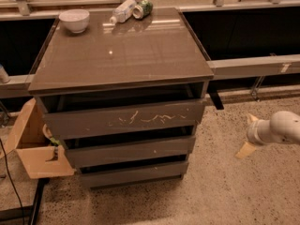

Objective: Close bottom drawer

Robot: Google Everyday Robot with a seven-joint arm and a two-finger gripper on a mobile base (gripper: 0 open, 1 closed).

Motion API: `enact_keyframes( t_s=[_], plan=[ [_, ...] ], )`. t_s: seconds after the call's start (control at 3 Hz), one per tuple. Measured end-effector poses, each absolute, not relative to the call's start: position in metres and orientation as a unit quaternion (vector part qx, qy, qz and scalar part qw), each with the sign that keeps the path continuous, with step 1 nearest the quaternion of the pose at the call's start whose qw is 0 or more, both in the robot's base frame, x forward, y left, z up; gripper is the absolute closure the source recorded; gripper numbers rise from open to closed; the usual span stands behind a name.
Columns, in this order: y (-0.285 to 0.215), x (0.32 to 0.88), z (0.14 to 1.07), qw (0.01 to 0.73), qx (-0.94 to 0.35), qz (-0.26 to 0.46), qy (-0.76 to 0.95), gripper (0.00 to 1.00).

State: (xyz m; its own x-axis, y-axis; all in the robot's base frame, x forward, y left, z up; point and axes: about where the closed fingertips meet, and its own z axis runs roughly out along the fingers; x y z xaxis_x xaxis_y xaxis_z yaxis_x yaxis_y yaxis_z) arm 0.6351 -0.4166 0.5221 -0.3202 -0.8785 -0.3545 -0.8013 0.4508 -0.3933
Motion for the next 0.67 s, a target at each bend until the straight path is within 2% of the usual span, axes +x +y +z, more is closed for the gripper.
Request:
enact_keyframes(
  t_s=[0.33,0.67],
  plan=[
    [-0.436,0.639,0.555,0.368,-0.482,-0.065,0.793,0.00],
    [-0.434,0.640,0.574,0.403,-0.490,-0.072,0.770,0.00]
  ],
)
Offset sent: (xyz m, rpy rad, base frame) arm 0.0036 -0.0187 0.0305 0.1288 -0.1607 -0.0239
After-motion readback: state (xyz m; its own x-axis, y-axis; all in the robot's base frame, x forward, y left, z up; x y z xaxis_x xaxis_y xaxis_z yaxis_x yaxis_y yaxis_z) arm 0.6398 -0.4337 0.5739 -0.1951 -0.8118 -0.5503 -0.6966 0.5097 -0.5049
